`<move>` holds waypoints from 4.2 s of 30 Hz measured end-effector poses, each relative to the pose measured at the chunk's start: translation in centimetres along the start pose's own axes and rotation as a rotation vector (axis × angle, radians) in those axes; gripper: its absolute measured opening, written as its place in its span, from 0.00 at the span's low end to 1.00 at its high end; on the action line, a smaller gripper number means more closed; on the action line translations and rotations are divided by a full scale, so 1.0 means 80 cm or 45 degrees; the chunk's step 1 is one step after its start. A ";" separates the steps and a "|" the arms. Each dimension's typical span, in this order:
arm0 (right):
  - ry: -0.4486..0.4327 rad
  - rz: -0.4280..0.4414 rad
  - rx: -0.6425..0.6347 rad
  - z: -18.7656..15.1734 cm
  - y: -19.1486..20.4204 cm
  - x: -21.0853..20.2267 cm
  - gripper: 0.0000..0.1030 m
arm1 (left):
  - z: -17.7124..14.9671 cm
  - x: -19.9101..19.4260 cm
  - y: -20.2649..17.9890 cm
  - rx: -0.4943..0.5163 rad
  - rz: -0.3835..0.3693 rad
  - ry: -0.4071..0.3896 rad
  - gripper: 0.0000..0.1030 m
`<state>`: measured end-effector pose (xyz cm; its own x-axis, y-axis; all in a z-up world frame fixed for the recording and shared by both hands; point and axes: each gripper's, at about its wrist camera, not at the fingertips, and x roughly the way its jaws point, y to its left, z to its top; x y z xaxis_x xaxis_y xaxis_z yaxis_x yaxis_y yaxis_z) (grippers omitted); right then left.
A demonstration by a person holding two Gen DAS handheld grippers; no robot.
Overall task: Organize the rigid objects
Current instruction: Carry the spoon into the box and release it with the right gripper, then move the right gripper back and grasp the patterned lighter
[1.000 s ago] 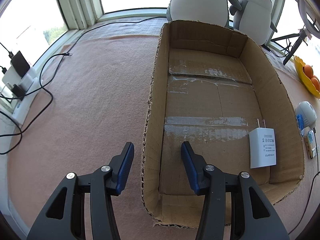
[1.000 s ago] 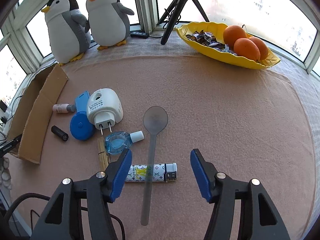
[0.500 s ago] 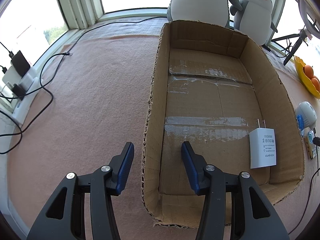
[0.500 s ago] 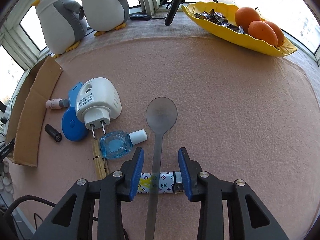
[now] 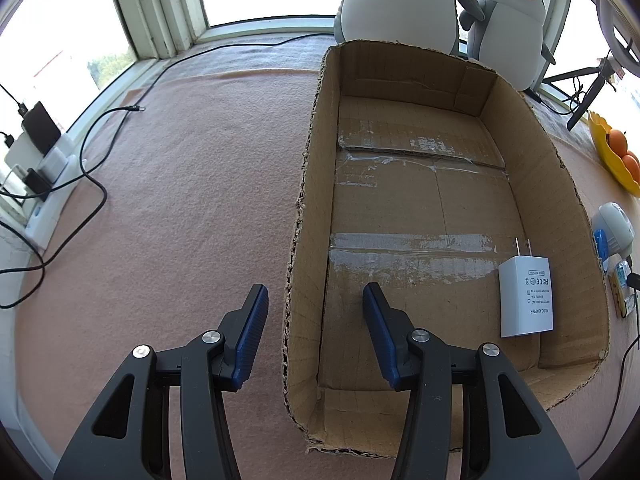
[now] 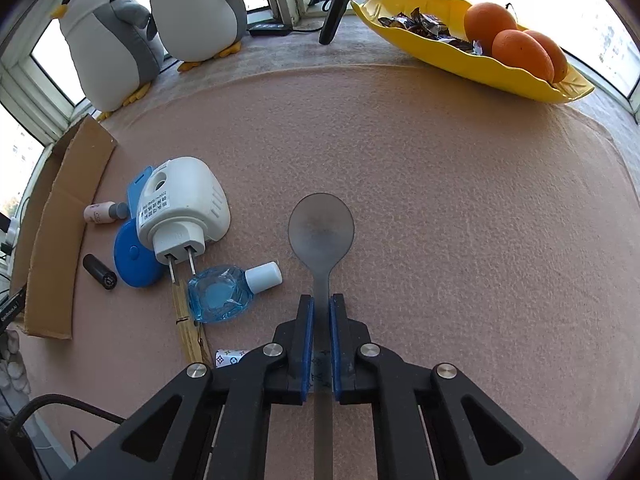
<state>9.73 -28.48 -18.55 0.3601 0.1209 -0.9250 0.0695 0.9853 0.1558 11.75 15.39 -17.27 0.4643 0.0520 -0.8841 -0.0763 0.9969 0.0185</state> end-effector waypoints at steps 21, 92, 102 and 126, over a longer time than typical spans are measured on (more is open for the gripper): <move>-0.207 0.061 -0.112 0.016 0.078 -0.083 0.07 | 0.001 -0.001 0.004 -0.005 -0.007 -0.001 0.47; -0.246 0.438 -0.308 0.025 0.297 -0.098 0.49 | 0.001 0.001 0.001 -0.011 -0.010 -0.006 0.47; -0.262 0.333 -0.199 0.008 0.175 -0.134 0.49 | 0.001 0.000 0.001 -0.010 -0.010 -0.007 0.47; 0.016 0.212 0.396 -0.055 0.001 -0.054 0.49 | 0.000 -0.001 0.002 -0.005 -0.005 -0.009 0.47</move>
<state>4.09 -28.42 -16.04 0.3791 0.2804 -0.8819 0.2913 0.8684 0.4013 11.72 15.56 -17.23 0.4706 0.0488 -0.8810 -0.0779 0.9969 0.0137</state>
